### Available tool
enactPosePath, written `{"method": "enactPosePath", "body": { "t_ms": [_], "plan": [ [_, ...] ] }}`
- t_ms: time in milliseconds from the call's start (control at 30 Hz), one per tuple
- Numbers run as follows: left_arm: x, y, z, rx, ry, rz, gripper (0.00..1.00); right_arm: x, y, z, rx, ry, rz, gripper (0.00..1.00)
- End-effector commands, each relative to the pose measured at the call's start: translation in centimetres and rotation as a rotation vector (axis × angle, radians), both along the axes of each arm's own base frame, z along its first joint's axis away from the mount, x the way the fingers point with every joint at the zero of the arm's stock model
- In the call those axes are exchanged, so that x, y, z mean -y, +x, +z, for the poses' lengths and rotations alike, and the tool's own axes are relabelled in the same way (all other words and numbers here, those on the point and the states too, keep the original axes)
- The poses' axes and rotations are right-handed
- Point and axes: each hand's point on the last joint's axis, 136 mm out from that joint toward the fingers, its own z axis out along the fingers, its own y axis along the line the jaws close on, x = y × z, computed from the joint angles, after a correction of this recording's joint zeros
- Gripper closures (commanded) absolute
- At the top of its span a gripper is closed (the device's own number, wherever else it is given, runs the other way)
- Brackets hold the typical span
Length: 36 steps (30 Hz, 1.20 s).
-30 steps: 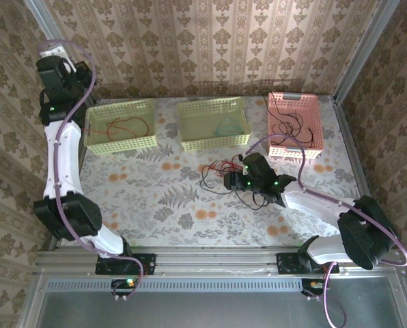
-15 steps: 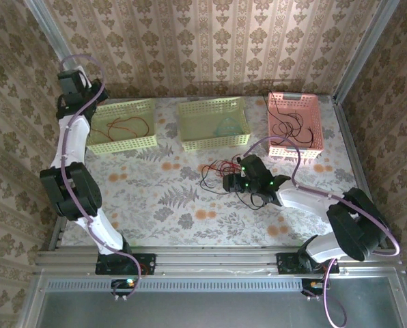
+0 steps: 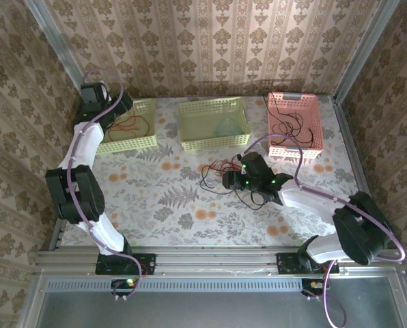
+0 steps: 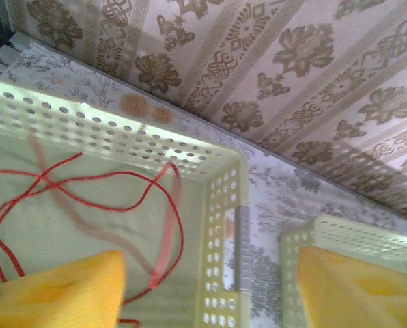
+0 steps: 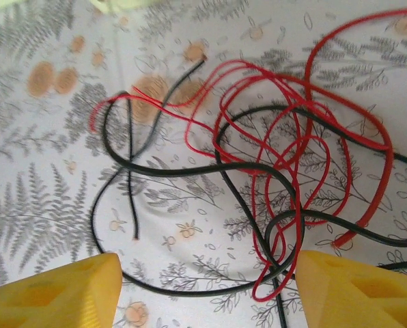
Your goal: Untangle the cables
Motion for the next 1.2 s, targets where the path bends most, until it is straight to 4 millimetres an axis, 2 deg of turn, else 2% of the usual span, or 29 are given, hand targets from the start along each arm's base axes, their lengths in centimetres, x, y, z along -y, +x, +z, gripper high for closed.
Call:
{"method": "enactPosePath", "body": {
  "t_ms": [0, 67, 100, 167, 233, 300, 367, 467, 567, 600, 667, 733, 767, 833, 933, 1100, 1167],
  "plan": [
    [0.6, -3.2, 7.1, 0.132, -0.001, 0.037, 0.25, 0.7, -0.4, 2.7, 0.051, -0.005, -0.008, 0.3],
    [2.9, -5.0, 9.2, 0.166, 0.003, -0.02, 0.23, 1.3, -0.9, 3.3, 0.057, -0.01, -0.013, 0.3],
    [3.8, -6.0, 9.6, 0.166, 0.01, -0.039, 0.23, 1.6, -1.2, 3.4, 0.057, -0.015, -0.018, 0.3],
    [6.7, -8.5, 9.1, 0.152, 0.003, -0.114, 0.23, 2.3, -1.7, 3.7, 0.058, -0.026, -0.026, 0.3],
    [10.0, -11.2, 7.5, 0.141, -0.017, -0.213, 0.23, 2.9, -2.3, 3.7, 0.047, -0.043, -0.029, 0.31],
    [12.6, -14.2, 4.0, 0.082, -0.025, -0.286, 0.23, 3.2, -2.9, 3.5, 0.033, -0.06, -0.02, 0.34],
    [14.7, -17.2, 0.4, 0.021, -0.032, -0.35, 0.23, 3.2, -3.6, 3.1, 0.014, -0.071, 0.015, 0.51],
    [16.4, -20.7, -5.1, -0.08, -0.02, -0.409, 0.24, 3.3, -4.1, 2.1, -0.01, -0.078, 0.028, 0.66],
    [18.5, -23.9, -10.3, -0.163, -0.034, -0.446, 0.24, 2.6, -3.4, 1.5, -0.02, -0.098, 0.054, 0.66],
    [19.2, -24.7, -11.5, -0.178, -0.046, -0.467, 0.24, 2.2, -2.8, 1.6, -0.019, -0.113, 0.068, 0.65],
    [19.9, -26.1, -14.0, -0.222, -0.041, -0.48, 0.25, 1.3, -1.3, 1.5, -0.013, -0.154, 0.096, 0.54],
    [20.3, -27.0, -15.8, -0.254, -0.026, -0.489, 0.25, 0.6, 0.4, 1.7, 0.007, -0.197, 0.111, 0.53],
    [20.4, -27.3, -16.7, -0.279, -0.023, -0.486, 0.25, 0.2, 1.2, 0.4, -0.016, -0.24, 0.126, 0.52],
    [20.8, -27.7, -18.0, -0.32, -0.024, -0.485, 0.25, 0.0, 2.7, -0.5, -0.022, -0.312, 0.13, 0.59],
    [21.9, -28.0, -19.0, -0.365, -0.02, -0.523, 0.26, -0.5, 4.4, -1.7, -0.013, -0.369, 0.139, 0.58],
    [22.7, -27.6, -18.8, -0.362, -0.016, -0.547, 0.26, -0.9, 5.3, -2.4, -0.022, -0.414, 0.155, 0.57],
    [22.9, -27.4, -18.5, -0.351, -0.015, -0.554, 0.26, -1.0, 5.5, -2.3, -0.018, -0.416, 0.155, 0.68]
  ]
}}
